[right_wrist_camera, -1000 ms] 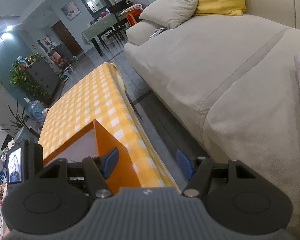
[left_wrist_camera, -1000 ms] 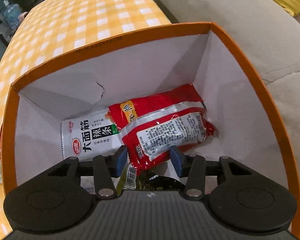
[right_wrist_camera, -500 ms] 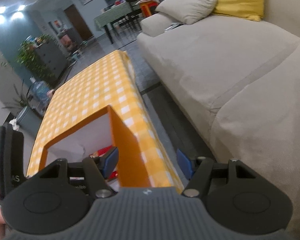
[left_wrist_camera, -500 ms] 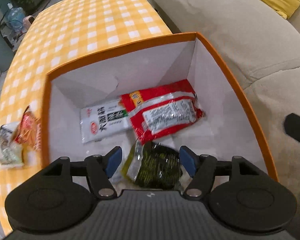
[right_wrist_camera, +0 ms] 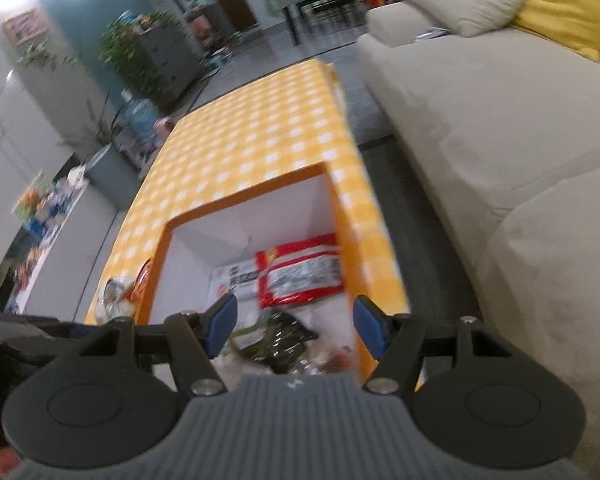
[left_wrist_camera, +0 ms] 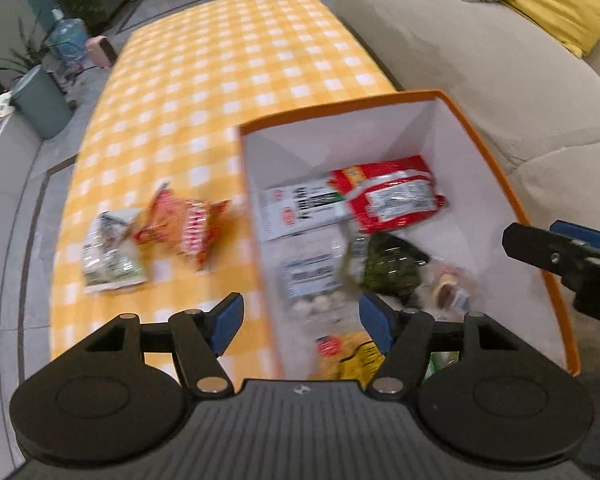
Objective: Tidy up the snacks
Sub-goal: 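Move both tools back toward the two remaining bags on the table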
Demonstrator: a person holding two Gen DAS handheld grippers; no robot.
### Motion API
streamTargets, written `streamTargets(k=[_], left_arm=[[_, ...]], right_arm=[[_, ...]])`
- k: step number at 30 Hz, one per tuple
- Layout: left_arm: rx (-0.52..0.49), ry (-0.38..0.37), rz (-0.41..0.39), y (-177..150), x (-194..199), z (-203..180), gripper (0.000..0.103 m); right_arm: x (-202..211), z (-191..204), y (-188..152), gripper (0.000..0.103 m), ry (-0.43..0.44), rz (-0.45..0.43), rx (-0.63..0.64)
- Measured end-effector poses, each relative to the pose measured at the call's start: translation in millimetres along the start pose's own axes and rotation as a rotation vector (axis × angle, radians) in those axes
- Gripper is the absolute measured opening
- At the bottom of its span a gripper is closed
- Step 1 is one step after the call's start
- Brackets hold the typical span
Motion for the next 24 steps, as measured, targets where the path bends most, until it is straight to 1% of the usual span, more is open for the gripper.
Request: streamTargets(k=[5,8,12,15,19,20,23,24], left_arm=[[0.073,0.027,-0.001,-11.3,16.5,39.0,0.078],[0.114,0.035,0.006,-20.1,23.2,61.8,0.078],[0.187,0.056,0.003,-31.4,30.3,94.1,0.078],[0.219,0.071,0.0,-41.6,33.6,118.1,0.078],[0.278,0.09,0.003,-57.1,34.1,151.5,0.078],[0.299,0.093,-0.002,-60.8,33.6,160.5,0.078],[0.385,0.1,-0.078,-70.6,32.2,186.6,0.079],[0.414,0.102,-0.093,-73.2,30.1,195.0,0.079]], right_arm=[[-6.1,38.2,-7.6,0.063,0.015,0.03,0.096],[-9.8,60.5,-9.4,0.063,0.004,0.019,0.15],[-7.6,94.5,-9.3,0.063,0.031,-0.01,0.219],[-5.1,116.6,-12.4,0.063,0.048,-0.023,0.259],[-5.5,141.5,-19.3,0.063,0.068,-0.031,0.288],[-6.5,147.9,-22.1,0.063,0.078,-0.032,0.295],[-11.9,167.5,-31.8,0.063,0.103,-0.033,0.331],[-14.8,173.8,-35.3,0.063,0.108,-0.028,0.349]])
Point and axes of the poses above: each gripper's, at about its wrist camera, not at the fingertips, and x roughly against the way its jaws point, z to its left, y to its top, the point moved 4 cm from there along -x, roughly the way its jaws point, and after that the axes turned 15 degrees about -z, right-handed, at the moved point
